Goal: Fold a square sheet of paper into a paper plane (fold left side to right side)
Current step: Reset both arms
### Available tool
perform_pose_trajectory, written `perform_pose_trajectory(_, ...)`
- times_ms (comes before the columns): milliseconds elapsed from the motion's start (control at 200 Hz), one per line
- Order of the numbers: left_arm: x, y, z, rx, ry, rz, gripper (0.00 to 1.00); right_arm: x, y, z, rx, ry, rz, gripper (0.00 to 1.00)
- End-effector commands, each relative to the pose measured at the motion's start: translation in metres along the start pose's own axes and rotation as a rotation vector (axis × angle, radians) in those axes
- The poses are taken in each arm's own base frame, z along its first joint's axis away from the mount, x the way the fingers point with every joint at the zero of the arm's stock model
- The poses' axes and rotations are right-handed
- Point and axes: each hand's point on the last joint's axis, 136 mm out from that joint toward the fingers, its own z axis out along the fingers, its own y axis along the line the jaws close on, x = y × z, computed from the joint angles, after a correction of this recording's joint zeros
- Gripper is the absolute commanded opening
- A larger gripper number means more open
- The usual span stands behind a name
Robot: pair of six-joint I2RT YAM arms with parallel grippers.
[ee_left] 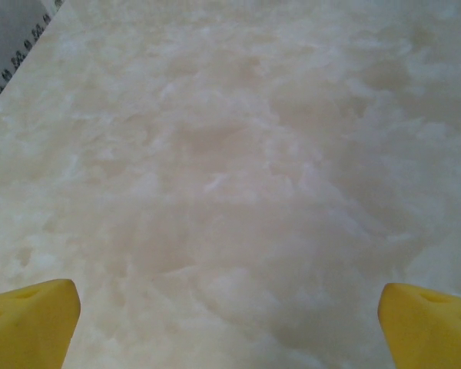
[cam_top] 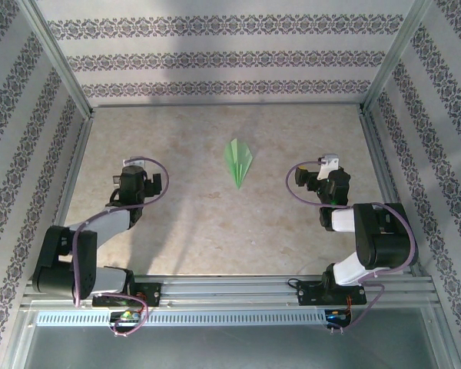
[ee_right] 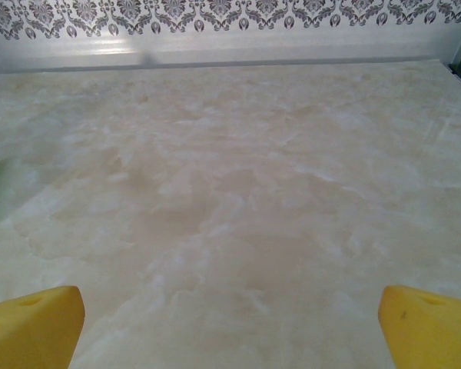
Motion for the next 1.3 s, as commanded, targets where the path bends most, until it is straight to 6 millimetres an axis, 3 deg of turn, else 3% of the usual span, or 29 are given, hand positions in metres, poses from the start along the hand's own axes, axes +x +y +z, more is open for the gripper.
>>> perform_pose_trajectory(0,-0.028,-0.003,0.008,0.034,-0.144,-0.02,1.0,-0.01,0.001,0.001,0.002,-0.029,-0.014,0.98)
perform_pose_trajectory(250,-0.018,-0.008,0.022,0.065,-0.199,0.005,1.0,-0.011,0.001,0.001,0.002,-0.03,-0.014,0.98)
perform_pose_trajectory(430,-0.011,-0.008,0.016,0.095,-0.294,-0.013,0.99,-0.011,0.001,0.001,0.003,-0.03,-0.013,0.98)
perform_pose_trajectory(490,-0.006,-0.005,0.016,0.084,-0.252,-0.025,1.0,-0.01,0.001,0.001,0.003,-0.029,-0.014,0.98)
perform_pose_trajectory(615,-0.007,-0.002,0.025,0.08,-0.21,-0.043,0.99,-0.011,0.001,0.001,0.003,-0.03,-0.014,0.98)
perform_pose_trajectory(1294,-0.009,-0.002,0.024,0.088,-0.229,-0.036,1.0,-0.01,0.001,0.001,0.003,-0.029,-0.012,0.98)
